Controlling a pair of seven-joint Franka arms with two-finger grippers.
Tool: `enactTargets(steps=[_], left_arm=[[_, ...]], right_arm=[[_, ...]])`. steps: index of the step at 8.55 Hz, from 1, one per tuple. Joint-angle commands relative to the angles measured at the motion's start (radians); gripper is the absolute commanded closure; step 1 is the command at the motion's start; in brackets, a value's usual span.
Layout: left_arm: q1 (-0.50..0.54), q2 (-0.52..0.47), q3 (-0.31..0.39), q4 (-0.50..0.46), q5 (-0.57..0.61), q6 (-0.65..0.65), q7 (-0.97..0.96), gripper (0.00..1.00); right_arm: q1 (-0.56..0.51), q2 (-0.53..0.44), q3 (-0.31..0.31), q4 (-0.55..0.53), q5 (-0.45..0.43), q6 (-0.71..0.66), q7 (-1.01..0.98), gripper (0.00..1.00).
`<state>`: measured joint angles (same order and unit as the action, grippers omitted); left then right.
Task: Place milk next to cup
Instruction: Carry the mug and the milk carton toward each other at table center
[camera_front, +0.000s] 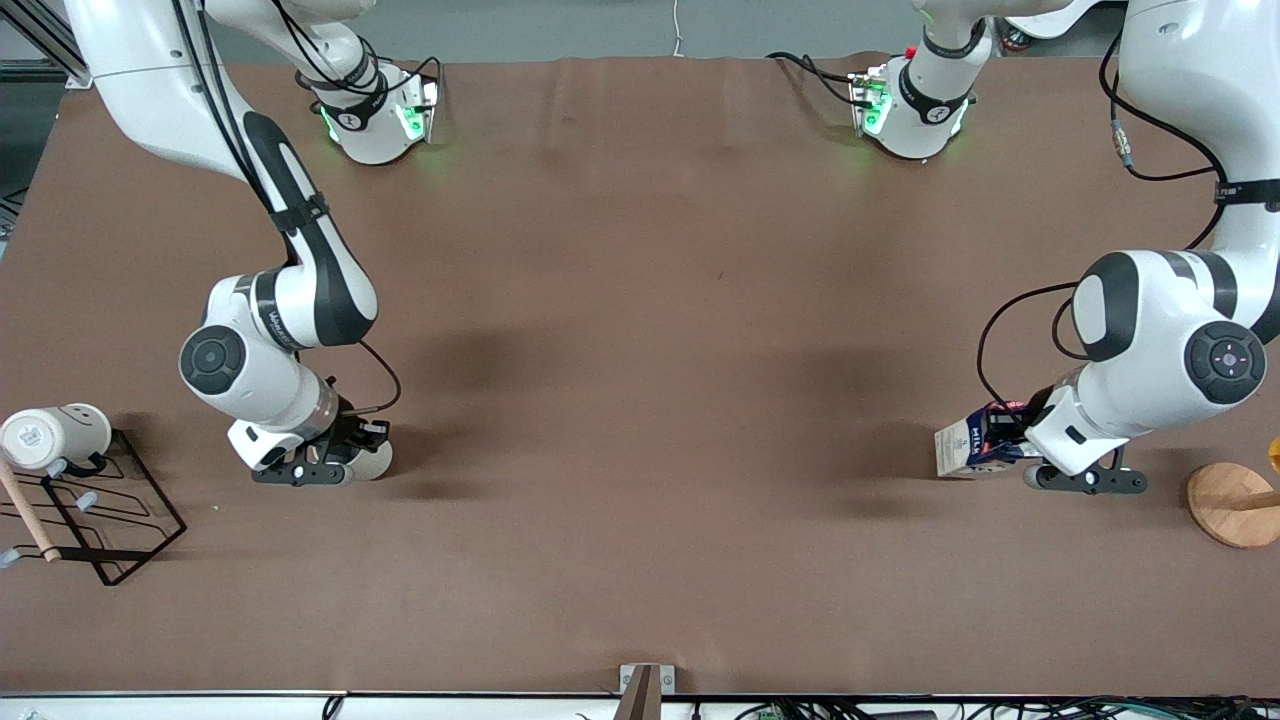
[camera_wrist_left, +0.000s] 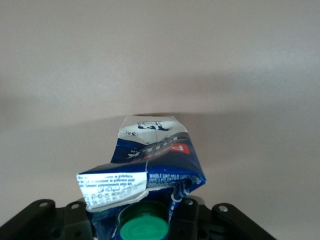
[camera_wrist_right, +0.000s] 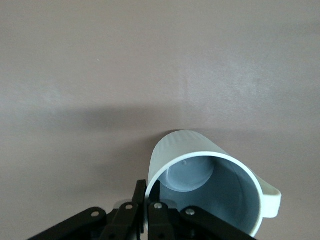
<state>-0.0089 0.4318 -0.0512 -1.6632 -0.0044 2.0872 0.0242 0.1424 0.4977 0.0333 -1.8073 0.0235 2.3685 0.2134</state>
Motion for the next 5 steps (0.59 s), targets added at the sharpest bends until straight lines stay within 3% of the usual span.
enactTargets(steps=[1,3,5], left_arm=[[0.004,-0.044,-0.038,0.008,-0.02,-0.006,-0.001,0.59],[0.001,-0.053,-0.077,0.058,-0.049,-0.068,-0.044,0.59],[0.0,-0.079,-0.136,0.071,-0.048,-0.09,-0.131,0.59]], right_arm=[[0.098,-0.057,-0.001,0.003,0.0,-0.023,0.172,1.0],[0.262,-0.051,-0.001,0.067,-0.011,-0.017,0.392,1.0],[0.406,0.031,-0.003,0.163,-0.016,-0.012,0.502,1.0]])
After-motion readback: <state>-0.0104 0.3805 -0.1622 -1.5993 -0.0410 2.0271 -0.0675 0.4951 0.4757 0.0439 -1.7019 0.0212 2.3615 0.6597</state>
